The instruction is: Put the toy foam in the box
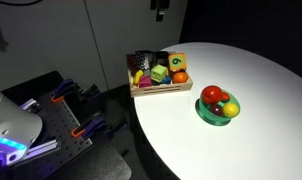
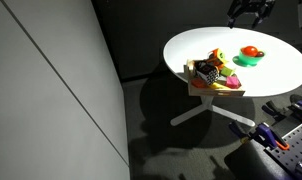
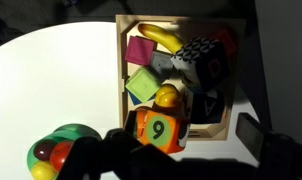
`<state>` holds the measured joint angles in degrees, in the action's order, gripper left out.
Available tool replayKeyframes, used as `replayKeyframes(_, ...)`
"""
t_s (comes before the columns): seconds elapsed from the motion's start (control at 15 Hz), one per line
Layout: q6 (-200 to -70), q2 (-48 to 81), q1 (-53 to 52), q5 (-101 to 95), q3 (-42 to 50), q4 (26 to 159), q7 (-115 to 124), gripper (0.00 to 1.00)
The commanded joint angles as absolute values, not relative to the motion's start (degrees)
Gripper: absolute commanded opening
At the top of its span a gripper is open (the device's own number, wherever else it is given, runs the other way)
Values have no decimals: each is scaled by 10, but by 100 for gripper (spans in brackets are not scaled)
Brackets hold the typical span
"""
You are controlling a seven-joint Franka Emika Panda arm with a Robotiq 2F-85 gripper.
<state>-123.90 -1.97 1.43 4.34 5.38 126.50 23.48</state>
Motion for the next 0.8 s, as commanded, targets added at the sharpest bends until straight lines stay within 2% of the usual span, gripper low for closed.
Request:
replayKeyframes(0.0, -1206, -63, 32, 4, 50, 1278, 218, 100)
replayKeyframes(0.73, -1216, -96, 49, 6, 48, 1272, 164, 100)
